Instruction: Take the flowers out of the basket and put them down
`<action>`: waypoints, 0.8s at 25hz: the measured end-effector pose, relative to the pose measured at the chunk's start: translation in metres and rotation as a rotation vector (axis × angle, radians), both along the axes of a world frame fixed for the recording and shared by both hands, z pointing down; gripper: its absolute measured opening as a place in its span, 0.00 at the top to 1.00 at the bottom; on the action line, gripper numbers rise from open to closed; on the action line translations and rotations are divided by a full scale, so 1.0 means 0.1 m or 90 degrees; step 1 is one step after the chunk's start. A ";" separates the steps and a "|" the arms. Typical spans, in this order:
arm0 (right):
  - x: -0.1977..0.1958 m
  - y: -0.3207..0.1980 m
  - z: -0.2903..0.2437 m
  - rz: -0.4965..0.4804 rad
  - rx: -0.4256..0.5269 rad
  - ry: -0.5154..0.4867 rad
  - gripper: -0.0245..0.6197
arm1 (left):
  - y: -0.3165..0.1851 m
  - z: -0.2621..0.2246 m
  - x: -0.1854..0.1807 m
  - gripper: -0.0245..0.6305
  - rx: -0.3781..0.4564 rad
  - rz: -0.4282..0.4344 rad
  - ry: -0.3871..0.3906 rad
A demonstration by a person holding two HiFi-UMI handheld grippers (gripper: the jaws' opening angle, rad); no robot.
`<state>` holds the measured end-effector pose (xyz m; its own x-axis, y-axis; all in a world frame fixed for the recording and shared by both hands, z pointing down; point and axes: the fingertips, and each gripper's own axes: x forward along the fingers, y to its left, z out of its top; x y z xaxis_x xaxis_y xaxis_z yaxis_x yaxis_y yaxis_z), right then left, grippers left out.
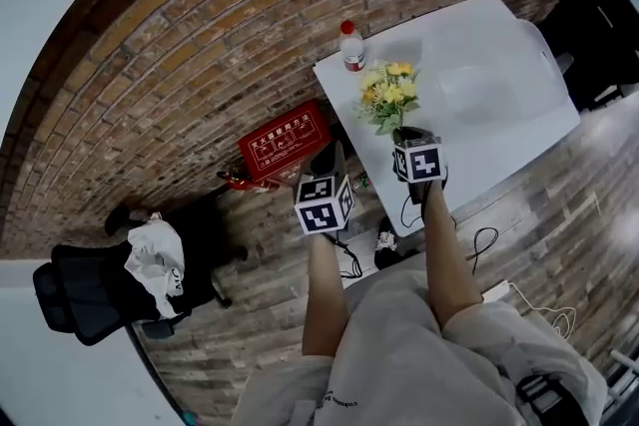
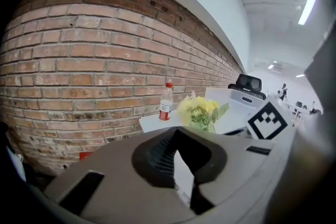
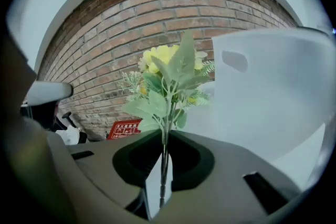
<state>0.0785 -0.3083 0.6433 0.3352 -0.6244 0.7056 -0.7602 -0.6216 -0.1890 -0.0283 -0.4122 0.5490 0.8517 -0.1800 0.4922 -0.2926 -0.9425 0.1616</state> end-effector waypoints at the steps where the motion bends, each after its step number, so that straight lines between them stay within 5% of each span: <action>1: -0.05 0.04 0.08 0.003 -0.004 -0.009 0.86 | 0.03 -0.02 0.04 0.93 0.006 0.004 0.001; 7: -0.22 0.42 0.60 0.027 -0.067 -0.045 0.86 | 0.19 0.00 0.12 0.93 0.022 0.046 -0.013; 12: -0.37 0.37 0.80 0.067 -0.050 -0.081 0.86 | 0.24 0.17 0.07 0.93 0.025 0.075 -0.055; 20: -0.33 0.37 0.88 0.131 -0.026 -0.065 0.81 | 0.19 0.13 0.17 0.93 0.048 0.086 -0.045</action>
<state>0.0457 -0.2717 0.7310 0.3779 -0.5205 0.7657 -0.5955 -0.7699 -0.2294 -0.0113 -0.3927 0.5623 0.8340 -0.1052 0.5416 -0.1706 -0.9827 0.0717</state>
